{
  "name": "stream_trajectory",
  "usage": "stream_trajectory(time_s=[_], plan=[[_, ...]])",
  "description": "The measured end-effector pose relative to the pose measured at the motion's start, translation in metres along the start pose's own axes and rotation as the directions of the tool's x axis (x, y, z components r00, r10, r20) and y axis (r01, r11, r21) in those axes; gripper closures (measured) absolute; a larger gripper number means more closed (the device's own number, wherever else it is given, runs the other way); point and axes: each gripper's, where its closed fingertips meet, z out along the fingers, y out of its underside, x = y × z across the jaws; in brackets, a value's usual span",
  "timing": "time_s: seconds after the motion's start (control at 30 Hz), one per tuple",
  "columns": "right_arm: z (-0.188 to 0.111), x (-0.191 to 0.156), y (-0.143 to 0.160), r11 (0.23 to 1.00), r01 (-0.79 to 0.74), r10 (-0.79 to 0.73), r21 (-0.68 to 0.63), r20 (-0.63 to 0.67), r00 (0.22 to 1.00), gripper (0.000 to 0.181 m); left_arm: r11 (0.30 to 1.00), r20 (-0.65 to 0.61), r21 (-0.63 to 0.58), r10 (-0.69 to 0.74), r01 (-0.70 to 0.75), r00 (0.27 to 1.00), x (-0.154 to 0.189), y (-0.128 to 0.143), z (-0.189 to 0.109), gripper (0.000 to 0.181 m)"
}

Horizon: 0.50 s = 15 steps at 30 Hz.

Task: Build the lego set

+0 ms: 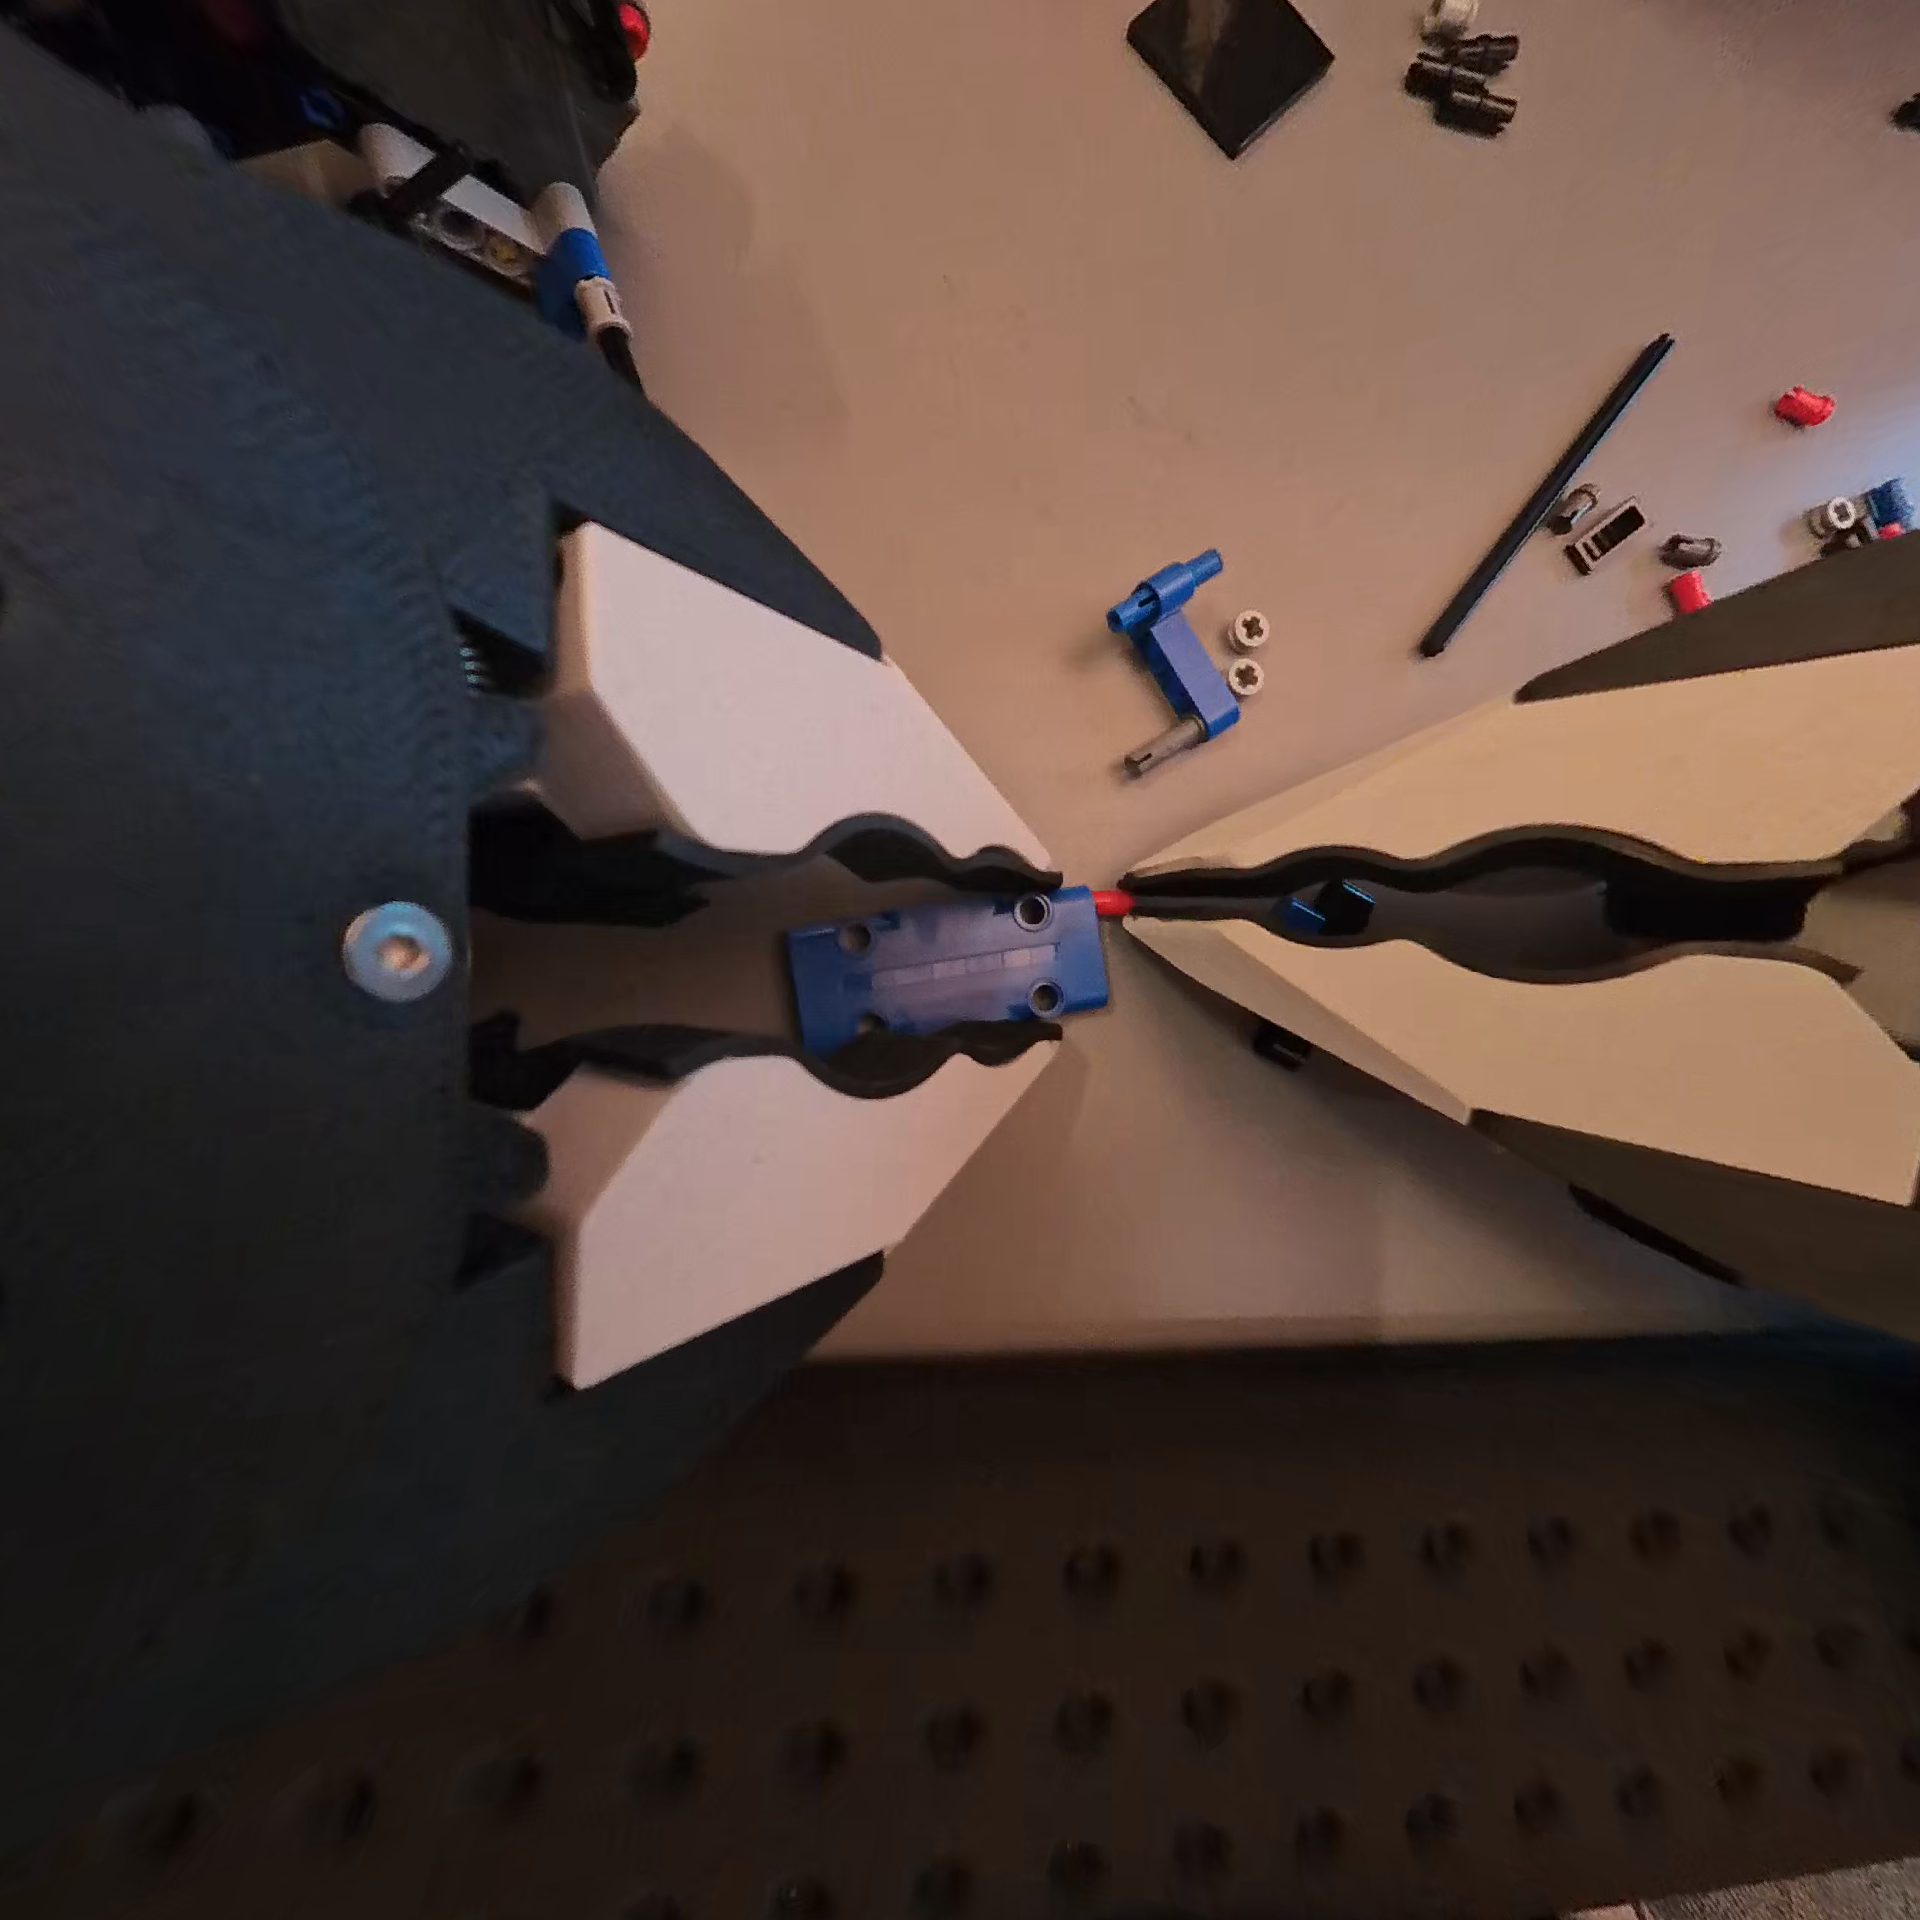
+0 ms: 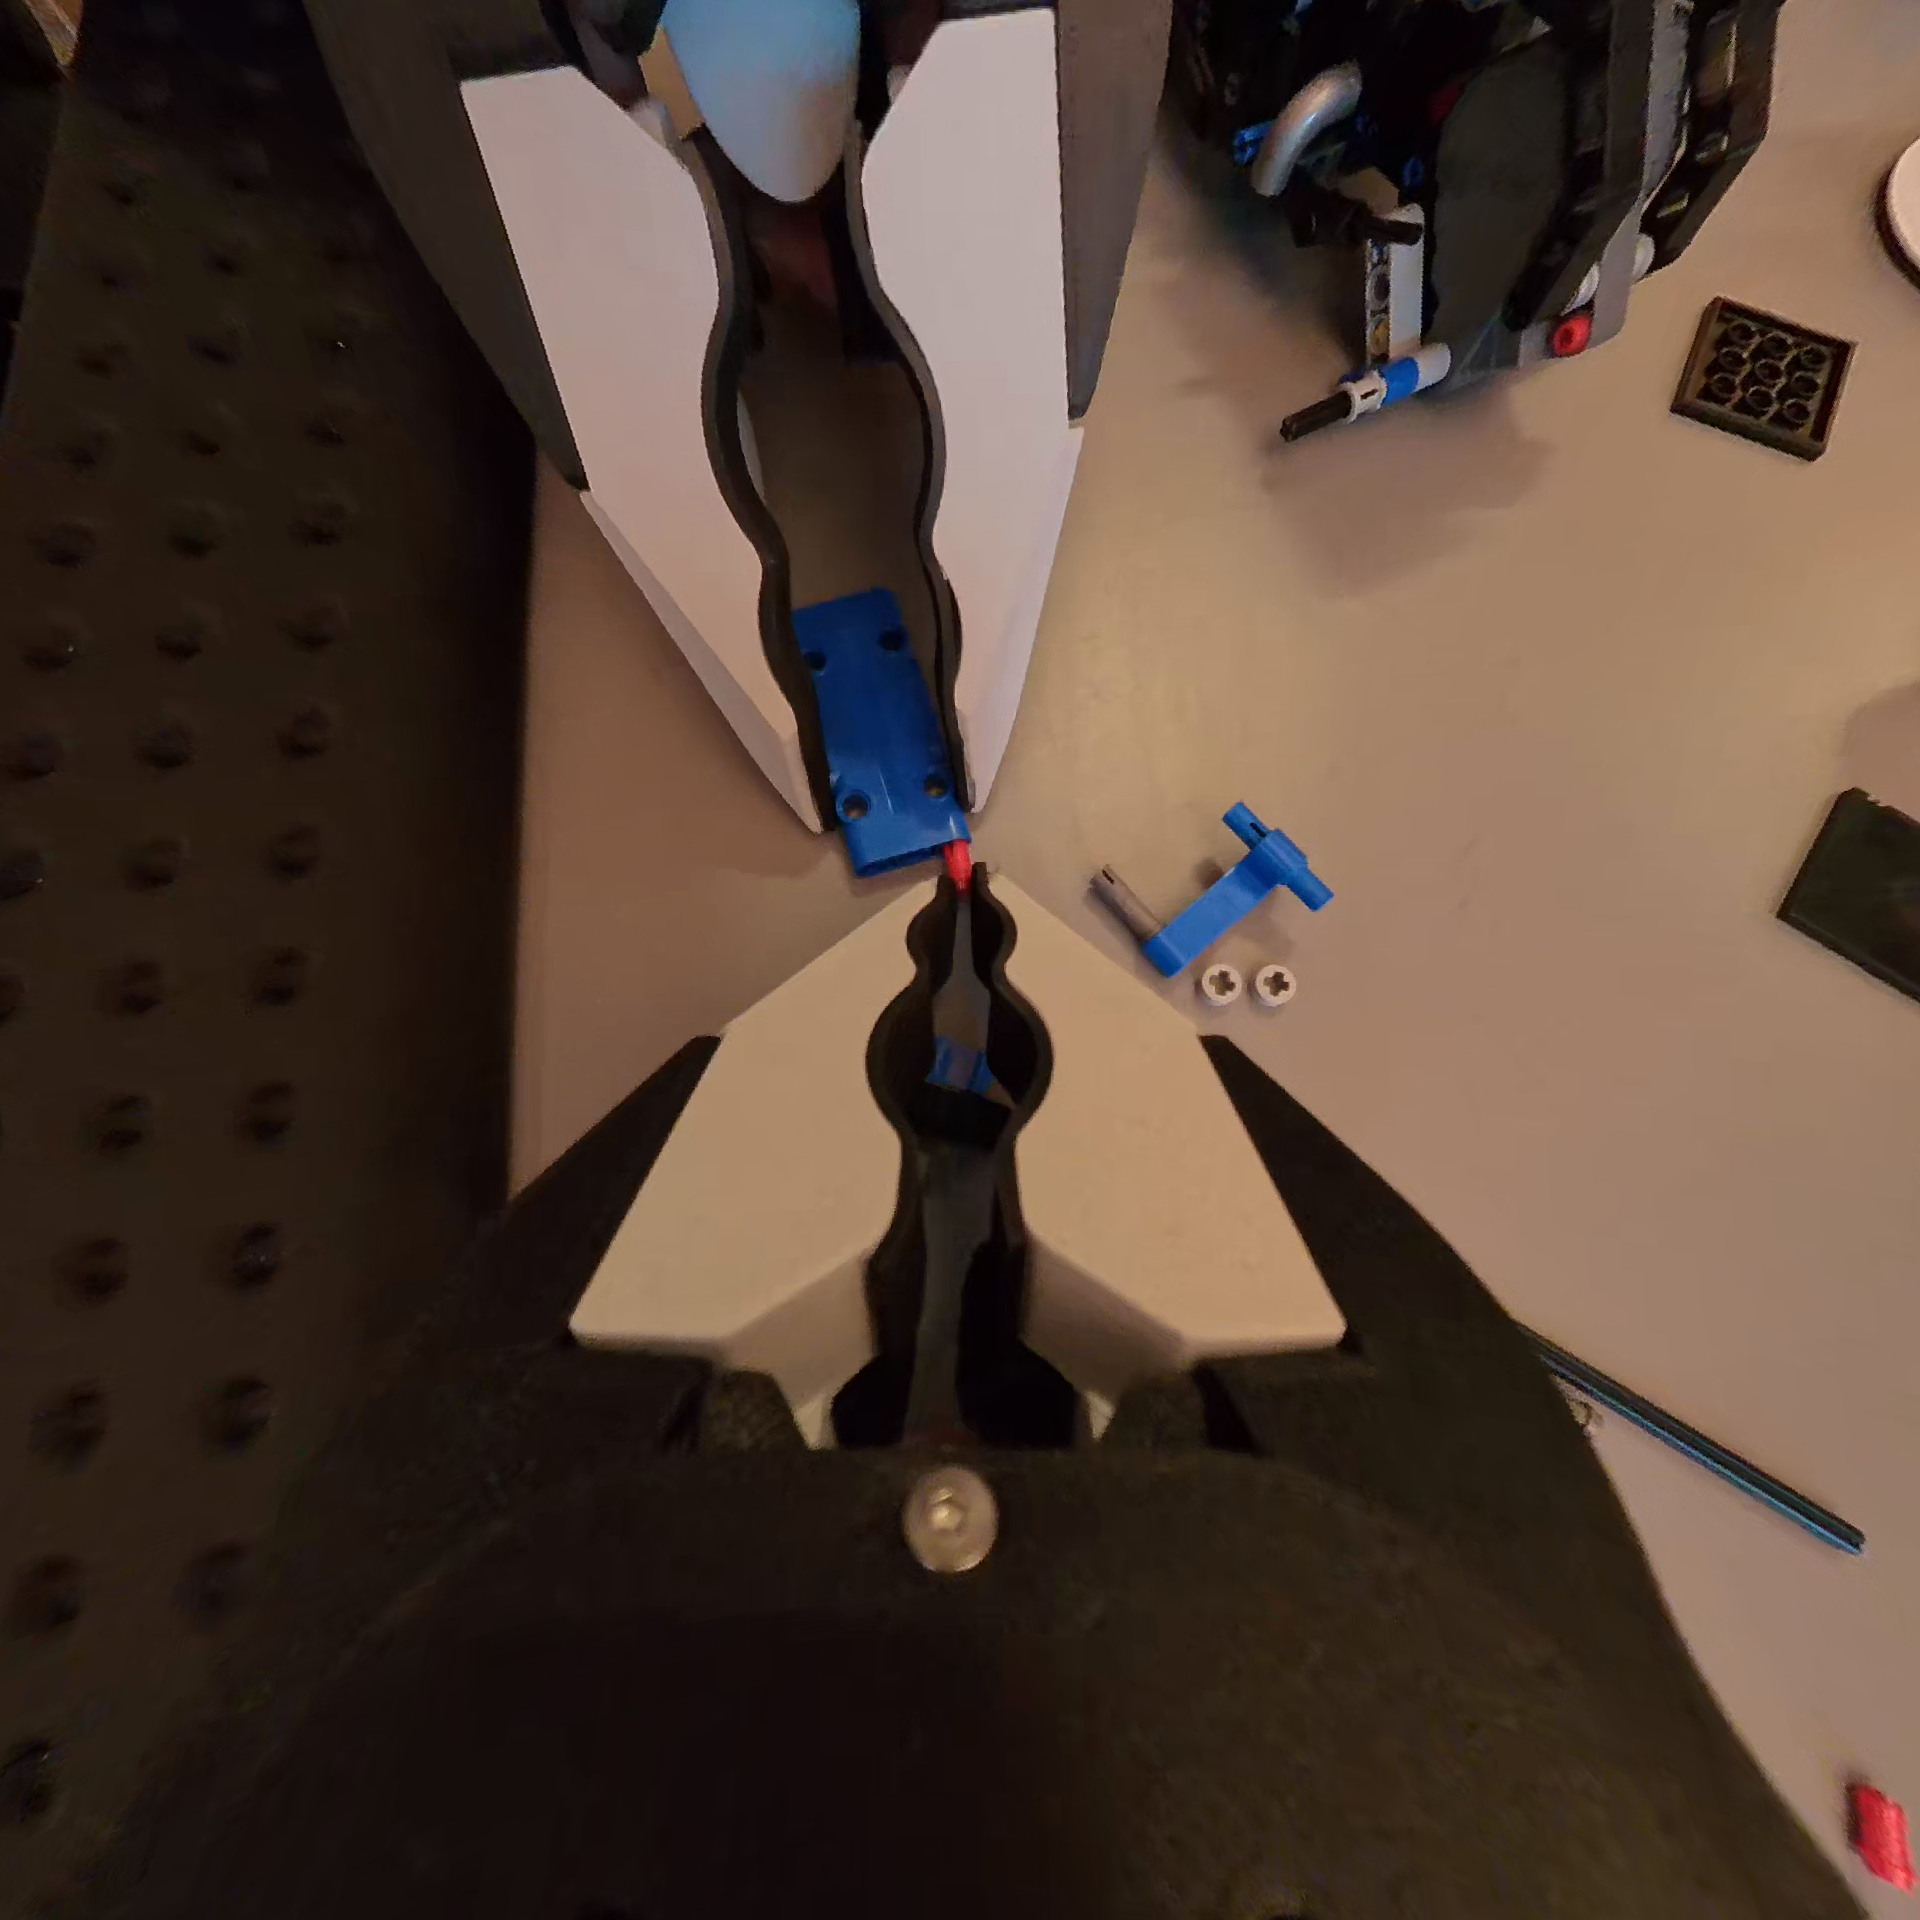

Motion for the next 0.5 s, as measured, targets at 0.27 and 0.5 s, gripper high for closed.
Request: stream_trajectory(time_s=[0.27, 0.5], plan=[[0.0004, -0.0009, 0.0001, 1.000, 0.011, -0.011, -0.002, -0.001, 1.000, 0.180, 1.000, 0.003, 0.001, 0.006, -0.006, 1.000, 0.0002, -0.0005, 0.0002, 0.158], [0.0010, -0.0014, 0.0000, 0.999, 0.041, -0.041, -0.003, -0.021, 0.999, 0.180, 1.000, 0.010, 0.013, 0.002, -0.002, 1.000, 0.0002, -0.0012, 0.0006, 0.159]])
